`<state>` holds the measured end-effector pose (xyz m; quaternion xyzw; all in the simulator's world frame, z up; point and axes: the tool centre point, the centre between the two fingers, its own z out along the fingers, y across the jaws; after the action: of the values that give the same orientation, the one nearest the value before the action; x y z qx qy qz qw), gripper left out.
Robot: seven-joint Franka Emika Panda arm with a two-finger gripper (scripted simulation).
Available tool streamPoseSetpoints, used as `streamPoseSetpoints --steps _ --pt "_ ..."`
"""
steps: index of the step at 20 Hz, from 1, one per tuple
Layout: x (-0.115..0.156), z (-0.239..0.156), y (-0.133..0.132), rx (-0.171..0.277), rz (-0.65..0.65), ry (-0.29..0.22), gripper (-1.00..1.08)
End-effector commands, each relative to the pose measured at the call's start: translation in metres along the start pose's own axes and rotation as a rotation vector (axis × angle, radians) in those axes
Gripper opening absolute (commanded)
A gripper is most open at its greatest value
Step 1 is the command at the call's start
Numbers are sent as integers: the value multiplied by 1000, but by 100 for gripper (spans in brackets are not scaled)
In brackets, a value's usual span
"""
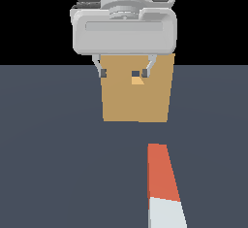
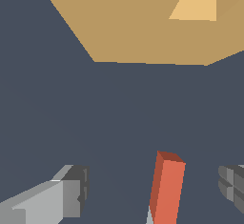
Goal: Insert the peg into the horizontal hole in a box.
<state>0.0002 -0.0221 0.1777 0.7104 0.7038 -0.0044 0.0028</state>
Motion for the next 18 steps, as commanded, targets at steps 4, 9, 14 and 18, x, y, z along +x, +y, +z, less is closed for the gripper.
streamPoseSetpoints --steps 4,9,14,18 --pt "-4 2 1 0 3 0 100" --pt "-27 14 7 0 19 0 100" --pt "-68 35 16 -1 47 1 100" --pt "-109 56 25 -1 75 3 100"
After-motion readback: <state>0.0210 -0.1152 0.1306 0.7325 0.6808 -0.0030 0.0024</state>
